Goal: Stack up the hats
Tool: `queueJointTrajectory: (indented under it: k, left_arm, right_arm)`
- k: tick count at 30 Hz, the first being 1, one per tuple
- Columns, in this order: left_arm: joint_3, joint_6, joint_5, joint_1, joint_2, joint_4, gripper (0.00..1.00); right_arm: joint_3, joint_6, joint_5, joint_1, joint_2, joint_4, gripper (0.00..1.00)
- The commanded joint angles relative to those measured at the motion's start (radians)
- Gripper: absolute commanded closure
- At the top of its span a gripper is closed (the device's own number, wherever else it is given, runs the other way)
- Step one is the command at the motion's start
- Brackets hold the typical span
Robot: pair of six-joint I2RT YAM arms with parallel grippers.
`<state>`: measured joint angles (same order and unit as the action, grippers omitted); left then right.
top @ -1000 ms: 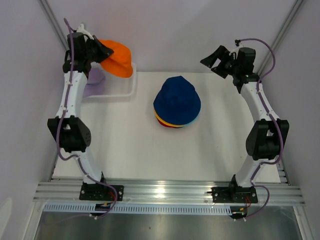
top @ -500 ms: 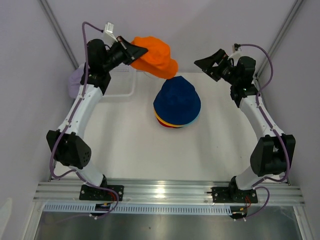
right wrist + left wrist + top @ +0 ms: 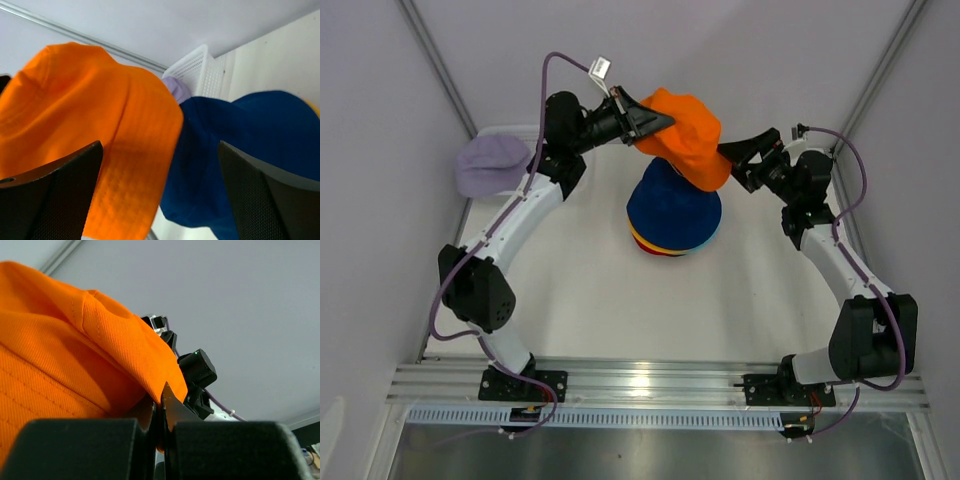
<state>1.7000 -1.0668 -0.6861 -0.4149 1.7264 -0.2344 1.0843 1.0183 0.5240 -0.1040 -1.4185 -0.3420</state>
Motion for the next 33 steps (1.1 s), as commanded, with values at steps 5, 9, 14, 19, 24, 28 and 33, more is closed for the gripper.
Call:
queueJointTrajectory:
  k: [5, 9, 14, 19, 24, 28, 33]
  left_arm:
    - [-0.124, -0.061, -0.033, -0.028, -0.024, -0.135, 0.99]
    - [-0.169, -0.036, -0.029, -0.035, -0.031, -0.125, 0.99]
    - [-0.178, 0.008, -0.053, -0.035, -0.040, -0.069, 0.96]
    - [-0.157, 0.125, -0.024, -0.035, -0.091, 0.116, 0.69]
    - [-0.212, 0.329, 0.166, -0.032, -0.182, 0.291, 0.44]
    - [-0.244, 0.413, 0.325, -0.028, -0.240, 0.351, 0.32]
    - [-0.400, 0.387, 0.402, 0.030, -0.303, 0.293, 0.23]
  right_arm:
    - [-0.133, 0.189, -0.050, 0.006, 0.116, -0.244, 0.10]
    - [-0.139, 0.183, -0.050, 0.006, 0.142, -0.223, 0.44]
    - [-0.133, 0.178, -0.044, 0.007, 0.142, -0.193, 0.99]
    - [-0.129, 0.189, -0.042, 0.006, 0.141, -0.206, 1.00]
    - [-0.132, 0.083, -0.065, -0.003, 0.144, -0.149, 1.00]
    - [-0.172, 0.052, -0.062, -0.005, 0.107, -0.158, 1.00]
    - [-0.202, 0.026, 0.007, -0.005, 0.027, -0.236, 1.00]
